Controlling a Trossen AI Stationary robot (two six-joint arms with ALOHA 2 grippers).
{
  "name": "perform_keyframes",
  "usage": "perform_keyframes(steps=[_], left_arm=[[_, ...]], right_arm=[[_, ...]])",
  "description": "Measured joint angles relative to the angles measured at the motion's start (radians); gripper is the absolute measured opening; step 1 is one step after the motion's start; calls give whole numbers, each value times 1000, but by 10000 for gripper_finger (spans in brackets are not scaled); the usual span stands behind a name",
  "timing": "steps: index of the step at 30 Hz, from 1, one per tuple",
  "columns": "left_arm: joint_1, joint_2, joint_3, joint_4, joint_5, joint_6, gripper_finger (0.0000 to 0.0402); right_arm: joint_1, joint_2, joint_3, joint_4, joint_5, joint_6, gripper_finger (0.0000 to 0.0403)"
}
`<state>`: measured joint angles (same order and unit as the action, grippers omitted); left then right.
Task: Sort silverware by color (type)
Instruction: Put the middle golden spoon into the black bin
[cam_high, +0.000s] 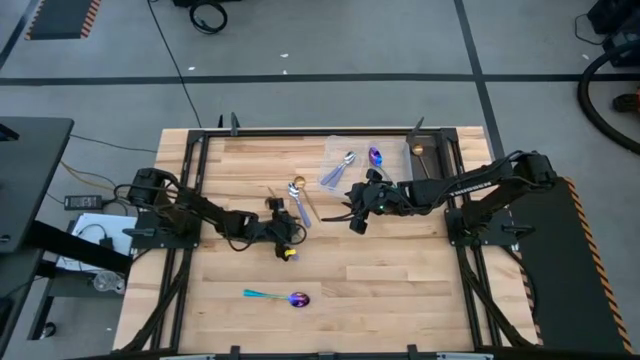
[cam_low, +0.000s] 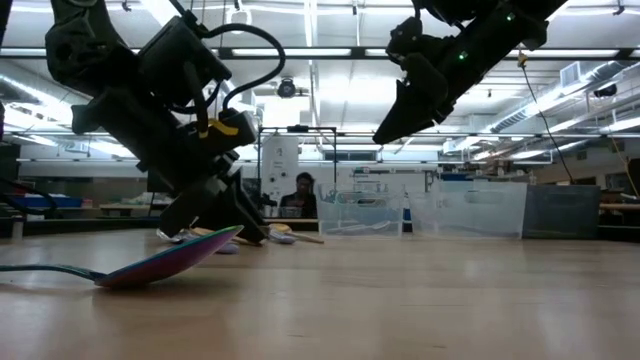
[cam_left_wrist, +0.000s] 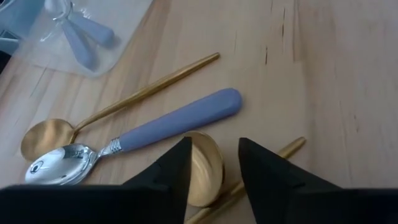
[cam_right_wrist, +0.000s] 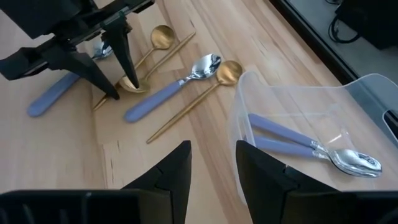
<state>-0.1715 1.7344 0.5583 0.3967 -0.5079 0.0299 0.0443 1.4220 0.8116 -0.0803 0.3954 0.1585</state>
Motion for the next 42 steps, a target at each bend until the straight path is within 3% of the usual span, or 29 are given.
perform_keyframes(steps=[11, 19, 31, 37, 42], left_arm=[[0, -2, -1, -10, -3, 8, 17], [0, -39, 18, -10, 1, 9, 14], [-29, -232, 18, 107, -32, 95, 12], [-40, -321, 18, 168, -32, 155, 12], [-41, -345, 19, 290, 76, 191, 12]], right_arm=[[15, 0, 0, -1, -4, 7, 136], [27, 0, 0, -3, -4, -1, 136], [27, 0, 0, 69, 35, -141, 136], [24, 0, 0, 139, -41, -237, 145], [19, 0, 0, 176, -128, -372, 171]])
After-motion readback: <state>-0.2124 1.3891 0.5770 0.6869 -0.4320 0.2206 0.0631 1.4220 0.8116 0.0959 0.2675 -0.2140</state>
